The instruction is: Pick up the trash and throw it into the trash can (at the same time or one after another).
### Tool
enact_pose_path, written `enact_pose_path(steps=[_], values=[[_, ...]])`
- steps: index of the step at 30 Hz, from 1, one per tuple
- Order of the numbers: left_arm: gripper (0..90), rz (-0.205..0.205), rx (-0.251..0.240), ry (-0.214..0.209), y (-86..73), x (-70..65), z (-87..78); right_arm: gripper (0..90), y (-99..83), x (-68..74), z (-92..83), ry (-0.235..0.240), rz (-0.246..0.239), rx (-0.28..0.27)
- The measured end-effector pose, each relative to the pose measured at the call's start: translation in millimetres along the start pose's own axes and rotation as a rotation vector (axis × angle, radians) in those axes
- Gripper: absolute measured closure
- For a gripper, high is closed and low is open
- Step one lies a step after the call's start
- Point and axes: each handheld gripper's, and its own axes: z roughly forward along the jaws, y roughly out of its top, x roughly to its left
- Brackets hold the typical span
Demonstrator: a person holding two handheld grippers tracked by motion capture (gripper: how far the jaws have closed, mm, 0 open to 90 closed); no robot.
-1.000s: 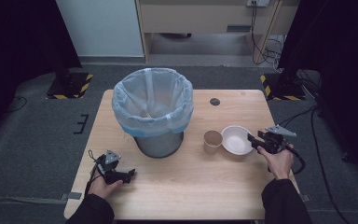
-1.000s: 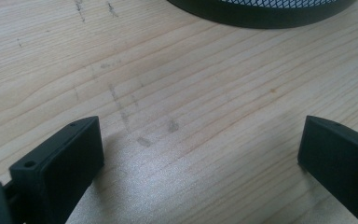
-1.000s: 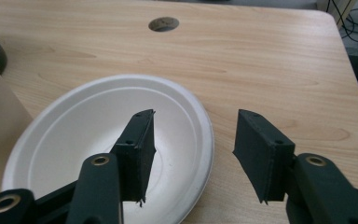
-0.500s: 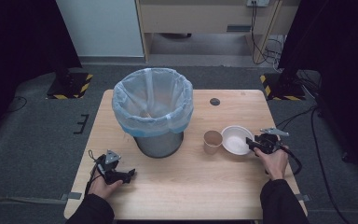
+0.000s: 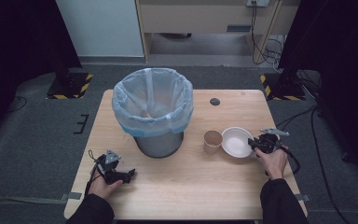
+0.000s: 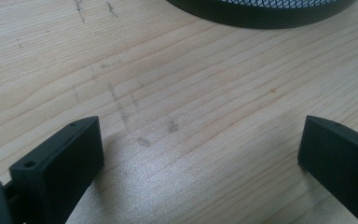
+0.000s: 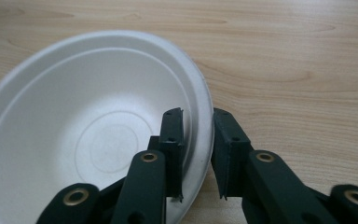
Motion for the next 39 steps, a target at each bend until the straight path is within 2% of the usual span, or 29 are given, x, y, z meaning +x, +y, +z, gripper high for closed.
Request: enact_pose_path(steps=[5, 8, 14, 19, 23, 33, 39], values=[[0.0, 0.0, 0.0, 0.0, 0.0, 0.0, 0.0, 81.4, 7.2, 0.5, -9.2, 0.01, 0.014, -0.05], [0.0, 0.0, 0.0, 0.0, 0.0, 0.0, 0.0, 81.8, 9.7, 1.1, -12.5, 0.008, 0.008, -0.05], [0.0, 0.0, 0.0, 0.0, 0.0, 0.0, 0.0, 83.0, 21.1, 5.5, -24.5, -0.006, -0.024, -0.093], [0.0, 0.0, 0.0, 0.0, 0.0, 0.0, 0.0, 84.2, 28.4, 7.9, -32.4, -0.022, -0.037, -0.116], [0.0, 0.0, 0.0, 0.0, 0.0, 0.0, 0.0, 84.2, 32.0, 9.6, -37.1, -0.047, -0.067, -0.118], [0.0, 0.0, 0.0, 0.0, 0.0, 0.0, 0.0, 84.3, 45.0, 14.6, -54.0, -0.072, -0.107, -0.196], [0.0, 0.0, 0.0, 0.0, 0.0, 0.0, 0.0, 84.3, 50.8, 15.8, -63.3, -0.079, -0.094, -0.253]])
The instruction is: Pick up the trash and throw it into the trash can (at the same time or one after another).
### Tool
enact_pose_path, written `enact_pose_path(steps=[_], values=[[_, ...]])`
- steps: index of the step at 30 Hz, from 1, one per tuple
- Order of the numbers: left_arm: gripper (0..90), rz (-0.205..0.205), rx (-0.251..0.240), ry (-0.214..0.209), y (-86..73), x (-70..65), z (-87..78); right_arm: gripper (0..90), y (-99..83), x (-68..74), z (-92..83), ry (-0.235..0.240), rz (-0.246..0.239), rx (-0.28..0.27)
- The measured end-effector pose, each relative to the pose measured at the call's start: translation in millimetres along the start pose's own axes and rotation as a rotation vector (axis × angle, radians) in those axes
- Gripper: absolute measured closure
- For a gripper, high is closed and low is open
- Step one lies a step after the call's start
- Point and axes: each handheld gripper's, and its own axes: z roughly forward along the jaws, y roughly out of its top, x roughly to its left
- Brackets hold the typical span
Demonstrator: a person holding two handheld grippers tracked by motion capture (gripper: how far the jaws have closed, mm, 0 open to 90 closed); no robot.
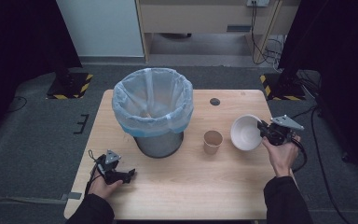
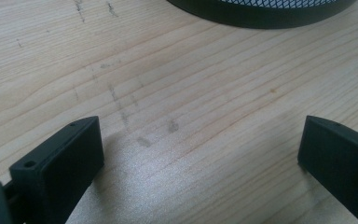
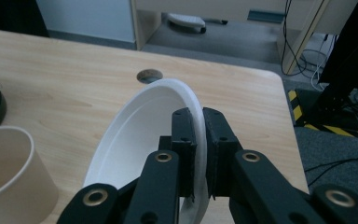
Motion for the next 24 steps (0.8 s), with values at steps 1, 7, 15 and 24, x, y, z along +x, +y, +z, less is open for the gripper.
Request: enact_pose_path(steps=[1, 7, 15, 24], values=[[0.0, 0.0, 0.0, 0.0, 0.0, 0.0, 0.0, 84.3, 1.1, -0.1, -1.0, -0.001, 0.002, -0.007], [0.0, 0.0, 0.0, 0.0, 0.0, 0.0, 0.0, 84.3, 15.2, 1.5, -12.8, 0.018, 0.011, -0.073], [0.0, 0.0, 0.0, 0.0, 0.0, 0.0, 0.0, 84.3, 33.0, 5.0, -31.0, 0.031, 0.025, -0.163], [0.0, -0.001, 0.0, 0.0, 0.0, -0.1, 0.0, 84.3, 49.1, 10.8, -48.3, 0.073, 0.042, -0.255]])
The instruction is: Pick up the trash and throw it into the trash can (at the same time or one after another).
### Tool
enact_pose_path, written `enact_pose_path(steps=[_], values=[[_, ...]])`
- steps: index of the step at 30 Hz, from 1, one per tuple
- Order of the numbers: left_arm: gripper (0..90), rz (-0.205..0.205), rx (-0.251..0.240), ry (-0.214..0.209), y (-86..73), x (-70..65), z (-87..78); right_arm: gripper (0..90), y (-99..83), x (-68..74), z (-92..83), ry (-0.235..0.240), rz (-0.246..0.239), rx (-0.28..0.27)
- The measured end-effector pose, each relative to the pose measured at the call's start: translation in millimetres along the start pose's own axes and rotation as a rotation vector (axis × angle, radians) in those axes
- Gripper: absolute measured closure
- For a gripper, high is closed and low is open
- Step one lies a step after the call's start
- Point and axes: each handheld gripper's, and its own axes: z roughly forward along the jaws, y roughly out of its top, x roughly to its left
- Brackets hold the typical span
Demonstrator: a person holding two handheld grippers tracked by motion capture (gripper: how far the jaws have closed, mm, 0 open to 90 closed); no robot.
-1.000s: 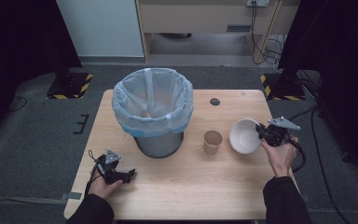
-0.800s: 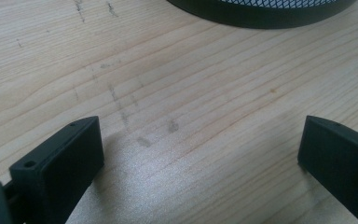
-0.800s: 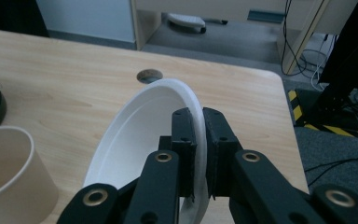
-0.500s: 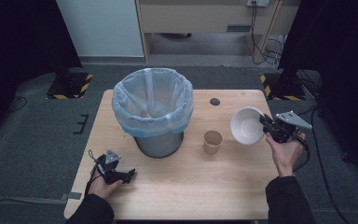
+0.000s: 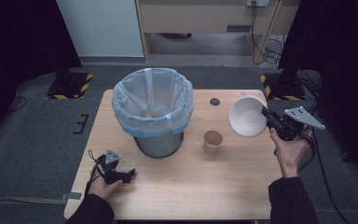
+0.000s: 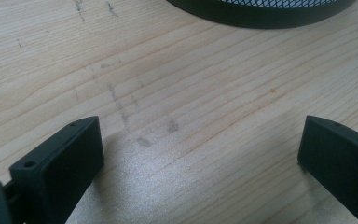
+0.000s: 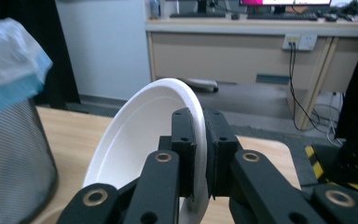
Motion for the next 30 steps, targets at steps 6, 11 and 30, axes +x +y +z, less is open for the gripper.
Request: enact_pose_path(steps=[6, 11, 30], values=[[0.0, 0.001, 0.0, 0.0, 0.0, 0.0, 0.0, 84.3, 15.0, 4.7, -11.3, 0.03, 0.022, -0.078], [0.0, 0.001, 0.0, 0.0, 0.0, 0.1, 0.0, 84.3, 27.5, 9.0, -21.7, 0.056, 0.036, -0.14], [0.0, 0.001, 0.0, 0.001, 0.0, 0.1, 0.0, 84.3, 79.2, 38.4, -30.6, 0.15, 0.049, -0.304]])
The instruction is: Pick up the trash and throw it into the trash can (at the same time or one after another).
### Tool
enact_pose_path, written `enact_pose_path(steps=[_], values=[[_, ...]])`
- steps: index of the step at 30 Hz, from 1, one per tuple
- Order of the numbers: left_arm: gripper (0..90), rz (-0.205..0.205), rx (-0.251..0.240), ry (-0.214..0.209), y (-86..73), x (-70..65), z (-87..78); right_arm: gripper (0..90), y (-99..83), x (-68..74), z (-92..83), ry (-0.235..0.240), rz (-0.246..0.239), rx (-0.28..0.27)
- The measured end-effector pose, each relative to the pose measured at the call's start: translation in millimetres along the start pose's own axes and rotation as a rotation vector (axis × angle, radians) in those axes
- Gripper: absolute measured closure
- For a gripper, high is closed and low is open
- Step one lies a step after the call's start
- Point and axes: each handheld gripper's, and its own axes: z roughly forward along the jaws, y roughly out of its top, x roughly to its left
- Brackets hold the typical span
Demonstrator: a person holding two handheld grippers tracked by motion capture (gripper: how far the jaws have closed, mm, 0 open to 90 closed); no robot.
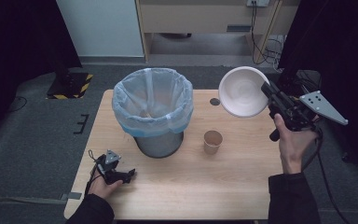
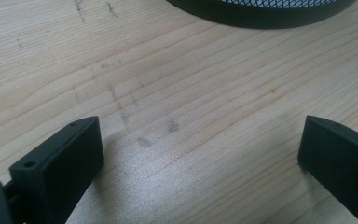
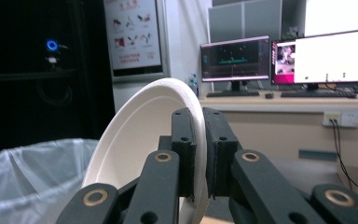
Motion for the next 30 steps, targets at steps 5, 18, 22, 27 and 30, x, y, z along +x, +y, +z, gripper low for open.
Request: enact_pose_path(steps=[5, 18, 22, 27, 30], values=[[0.0, 0.0, 0.0, 0.0, 0.0, 0.0, 0.0, 84.3, 14.0, 12.4, 9.2, 0.025, -0.005, -0.032], [0.0, 0.0, 0.0, 0.0, 0.0, 0.0, 0.0, 84.3, 31.4, 43.4, 35.5, 0.088, -0.008, -0.069], [0.0, 0.0, 0.0, 0.0, 0.0, 0.0, 0.0, 84.3, 33.5, 51.8, 42.8, 0.098, -0.02, -0.064], [0.0, 0.0, 0.0, 0.0, 0.0, 0.0, 0.0, 84.3, 34.0, 67.3, 58.4, 0.126, -0.02, -0.064], [0.0, 0.0, 0.0, 0.0, 0.0, 0.0, 0.0, 84.3, 33.5, 74.3, 65.9, 0.14, -0.019, -0.058]])
